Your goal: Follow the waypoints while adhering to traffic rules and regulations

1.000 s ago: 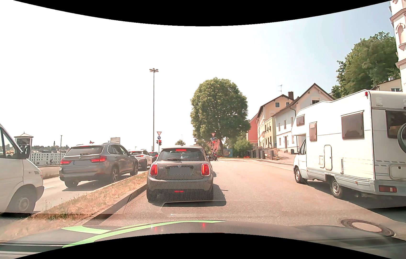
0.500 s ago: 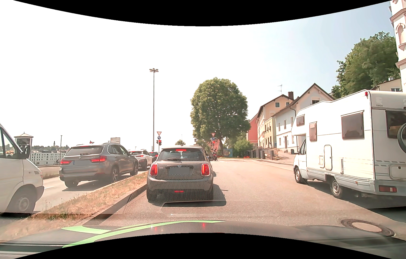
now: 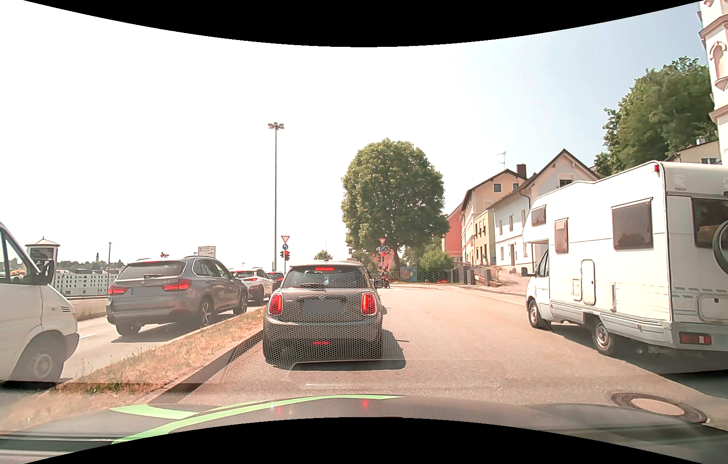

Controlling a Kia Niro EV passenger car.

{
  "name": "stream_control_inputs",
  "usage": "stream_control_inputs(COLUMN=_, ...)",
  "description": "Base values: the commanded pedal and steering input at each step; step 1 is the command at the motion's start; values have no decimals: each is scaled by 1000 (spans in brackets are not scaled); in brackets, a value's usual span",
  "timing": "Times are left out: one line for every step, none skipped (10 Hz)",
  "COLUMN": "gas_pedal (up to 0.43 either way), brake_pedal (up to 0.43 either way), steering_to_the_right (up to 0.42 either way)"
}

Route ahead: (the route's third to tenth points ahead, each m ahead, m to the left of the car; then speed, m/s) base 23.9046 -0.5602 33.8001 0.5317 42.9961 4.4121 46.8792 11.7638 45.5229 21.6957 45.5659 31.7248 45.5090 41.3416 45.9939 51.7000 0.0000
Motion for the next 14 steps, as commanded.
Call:
stream_control_inputs(gas_pedal=0, brake_pedal=317, steering_to_the_right=-6)
stream_control_inputs(gas_pedal=0, brake_pedal=317, steering_to_the_right=-6)
stream_control_inputs(gas_pedal=0, brake_pedal=317, steering_to_the_right=-6)
stream_control_inputs(gas_pedal=0, brake_pedal=317, steering_to_the_right=-6)
stream_control_inputs(gas_pedal=0, brake_pedal=317, steering_to_the_right=-6)
stream_control_inputs(gas_pedal=0, brake_pedal=317, steering_to_the_right=-6)
stream_control_inputs(gas_pedal=0, brake_pedal=317, steering_to_the_right=-6)
stream_control_inputs(gas_pedal=0, brake_pedal=317, steering_to_the_right=-6)
stream_control_inputs(gas_pedal=0, brake_pedal=317, steering_to_the_right=-6)
stream_control_inputs(gas_pedal=0, brake_pedal=317, steering_to_the_right=-6)
stream_control_inputs(gas_pedal=0, brake_pedal=317, steering_to_the_right=-6)
stream_control_inputs(gas_pedal=0, brake_pedal=317, steering_to_the_right=-6)
stream_control_inputs(gas_pedal=0, brake_pedal=317, steering_to_the_right=-6)
stream_control_inputs(gas_pedal=0, brake_pedal=317, steering_to_the_right=-6)
